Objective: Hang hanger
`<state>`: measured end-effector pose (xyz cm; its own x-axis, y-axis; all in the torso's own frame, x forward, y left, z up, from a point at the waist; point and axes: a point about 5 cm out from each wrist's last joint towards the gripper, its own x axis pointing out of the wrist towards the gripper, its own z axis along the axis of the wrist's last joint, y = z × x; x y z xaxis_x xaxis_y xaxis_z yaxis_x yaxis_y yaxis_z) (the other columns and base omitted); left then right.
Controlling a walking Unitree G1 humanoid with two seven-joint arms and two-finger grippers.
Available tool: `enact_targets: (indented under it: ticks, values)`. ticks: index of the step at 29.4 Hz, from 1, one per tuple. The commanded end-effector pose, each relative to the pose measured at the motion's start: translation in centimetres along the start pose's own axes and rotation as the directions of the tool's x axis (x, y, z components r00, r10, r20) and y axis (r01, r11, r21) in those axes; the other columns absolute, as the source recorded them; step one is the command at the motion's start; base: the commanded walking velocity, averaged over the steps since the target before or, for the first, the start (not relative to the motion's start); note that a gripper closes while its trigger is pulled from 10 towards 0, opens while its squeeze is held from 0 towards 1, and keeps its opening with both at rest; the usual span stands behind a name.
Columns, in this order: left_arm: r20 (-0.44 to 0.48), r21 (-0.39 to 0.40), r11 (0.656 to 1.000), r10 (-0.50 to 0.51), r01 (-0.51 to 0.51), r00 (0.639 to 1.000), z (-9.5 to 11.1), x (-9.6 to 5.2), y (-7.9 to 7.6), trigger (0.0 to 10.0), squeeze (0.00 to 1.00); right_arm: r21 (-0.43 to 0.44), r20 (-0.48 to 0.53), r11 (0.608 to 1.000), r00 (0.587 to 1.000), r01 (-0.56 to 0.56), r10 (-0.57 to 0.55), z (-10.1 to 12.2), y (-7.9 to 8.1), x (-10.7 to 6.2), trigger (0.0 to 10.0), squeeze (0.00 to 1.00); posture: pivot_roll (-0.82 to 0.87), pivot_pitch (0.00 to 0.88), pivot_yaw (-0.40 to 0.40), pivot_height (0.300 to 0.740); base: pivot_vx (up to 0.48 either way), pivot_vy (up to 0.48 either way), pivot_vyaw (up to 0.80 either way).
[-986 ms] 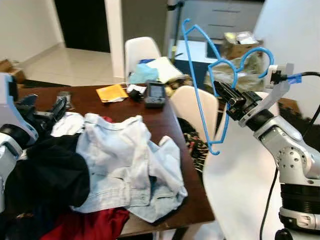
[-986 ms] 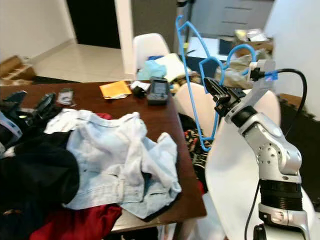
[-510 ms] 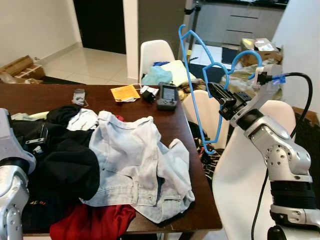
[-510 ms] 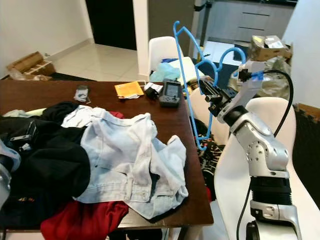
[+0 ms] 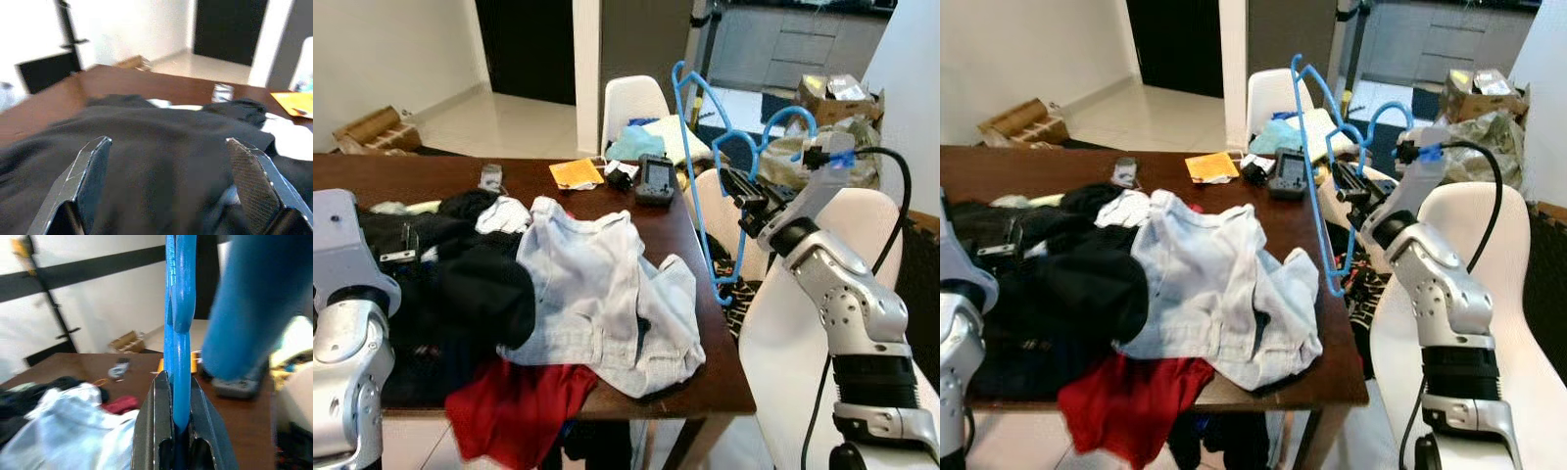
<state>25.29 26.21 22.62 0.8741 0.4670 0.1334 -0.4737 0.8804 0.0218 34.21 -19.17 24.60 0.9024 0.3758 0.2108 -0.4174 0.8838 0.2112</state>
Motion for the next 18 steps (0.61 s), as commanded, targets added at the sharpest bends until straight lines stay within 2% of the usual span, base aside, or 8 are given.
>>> enact_targets:
  ticks: [1, 5, 10, 12, 18]
  values:
    - [0.007, -0.021, 0.999, -0.041, 0.041, 0.999, -0.1, 0.1, -0.6, 10.0, 0.00, 0.001, -0.005, 1.000, 1.000, 0.019, -0.019, -0.4, -0.2, -0.3, 10.0, 0.00, 0.23, 0.000, -0.010, 0.740, 0.000, 0.000, 0.00]
    - [0.014, -0.080, 0.995, -0.061, 0.062, 0.998, -0.1, 0.1, -0.7, 10.0, 0.00, 0.003, -0.007, 1.000, 1.000, 0.022, -0.022, -0.5, -0.2, -0.3, 10.0, 0.00, 0.23, 0.000, -0.010, 0.740, 0.000, 0.000, 0.00]
    - [-0.002, -0.095, 0.994, -0.047, 0.047, 0.999, -0.5, 0.2, -0.5, 10.0, 0.00, 0.003, -0.008, 1.000, 1.000, 0.022, -0.022, -0.6, -0.1, -0.3, 10.0, 0.00, 0.23, 0.000, -0.011, 0.740, 0.000, 0.000, 0.00]
    - [-0.030, -0.075, 0.997, -0.018, 0.016, 0.999, -1.3, 0.2, -0.1, 10.0, 0.00, 0.004, -0.012, 1.000, 1.000, 0.024, -0.024, -0.8, 0.0, -0.3, 10.0, 0.00, 0.23, 0.000, -0.013, 0.740, 0.000, 0.321, 0.00]
    - [-0.052, -0.062, 0.998, 0.018, -0.021, 0.999, -2.1, 0.1, 0.7, 10.0, 0.00, 0.007, -0.015, 1.000, 1.000, 0.027, -0.027, -0.9, -0.1, -0.3, 10.0, 0.00, 0.23, 0.000, -0.016, 0.740, 0.000, 0.312, 0.00]
